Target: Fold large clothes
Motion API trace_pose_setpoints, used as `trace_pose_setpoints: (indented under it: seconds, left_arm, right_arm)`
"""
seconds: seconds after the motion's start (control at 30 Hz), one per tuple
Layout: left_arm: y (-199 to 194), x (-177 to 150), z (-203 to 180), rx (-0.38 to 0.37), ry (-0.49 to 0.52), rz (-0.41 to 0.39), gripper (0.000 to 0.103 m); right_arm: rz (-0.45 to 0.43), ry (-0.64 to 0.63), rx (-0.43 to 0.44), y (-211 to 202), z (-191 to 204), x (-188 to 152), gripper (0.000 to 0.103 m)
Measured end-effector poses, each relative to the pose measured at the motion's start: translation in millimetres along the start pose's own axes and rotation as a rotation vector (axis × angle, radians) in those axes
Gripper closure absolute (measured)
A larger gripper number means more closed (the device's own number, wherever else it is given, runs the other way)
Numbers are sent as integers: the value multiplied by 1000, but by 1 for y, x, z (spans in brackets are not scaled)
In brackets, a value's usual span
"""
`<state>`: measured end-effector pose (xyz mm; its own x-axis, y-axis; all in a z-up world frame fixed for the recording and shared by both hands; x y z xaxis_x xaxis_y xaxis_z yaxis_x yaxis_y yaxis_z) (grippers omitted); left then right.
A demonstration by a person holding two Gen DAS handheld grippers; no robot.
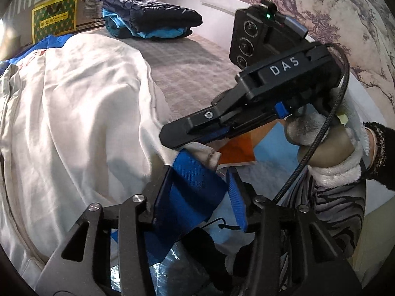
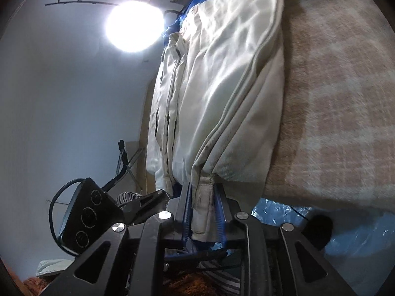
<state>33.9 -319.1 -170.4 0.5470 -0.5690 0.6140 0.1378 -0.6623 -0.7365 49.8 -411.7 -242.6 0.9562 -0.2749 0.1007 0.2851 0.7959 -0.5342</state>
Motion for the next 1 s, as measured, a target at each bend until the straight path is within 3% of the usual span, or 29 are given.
trace_pose_setpoints:
  seconds: [0.17, 0.2, 0.23, 0.33, 0.4, 0.57, 0.77, 0.93, 1.0]
  left_arm:
    - [7, 0, 7, 50, -38, 13, 48]
    - [8, 0, 11, 54, -57, 7, 62]
    - [10, -1, 18, 70, -90, 9, 83]
    - [9, -4, 35, 29, -176, -11, 93]
    - [7, -6, 39, 18, -186, -21, 94]
    - [-6, -8, 36, 3, -174, -54, 95]
    - [-26, -8, 37, -12, -203, -95, 96]
    - [-41, -9, 37, -20, -232, -127, 96]
    - [-45, -9, 37, -20, -240, -138, 96]
  right_arm:
    - [17, -22, -10, 11, 7, 6, 83]
    - [20, -23, -16, 12, 7, 7, 83]
    - [21, -23, -21, 13, 8, 7, 82]
    - [8, -20, -25, 8, 6, 10, 77]
    - [-15, -24, -20, -3, 6, 13, 62]
    - [-158, -55, -116, -42, 5, 39, 46]
    - [-260, -25, -199, -63, -13, 113, 45]
    - [-285, 32, -255, -48, -28, 170, 45]
    - [-299, 74, -240, -40, -35, 194, 48]
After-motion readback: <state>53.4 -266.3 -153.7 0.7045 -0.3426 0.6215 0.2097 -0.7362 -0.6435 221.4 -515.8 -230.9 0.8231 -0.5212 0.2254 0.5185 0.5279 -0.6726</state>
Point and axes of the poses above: each gripper's, at about its wrist camera, not at the fingertips, and y roughly the way its jaws point, z to its left, x to its top, the point moved 1 cm from there along y, roughly the way its jaws point, and after that the axes turned 2 degrees about y, right-handed, at the moved point
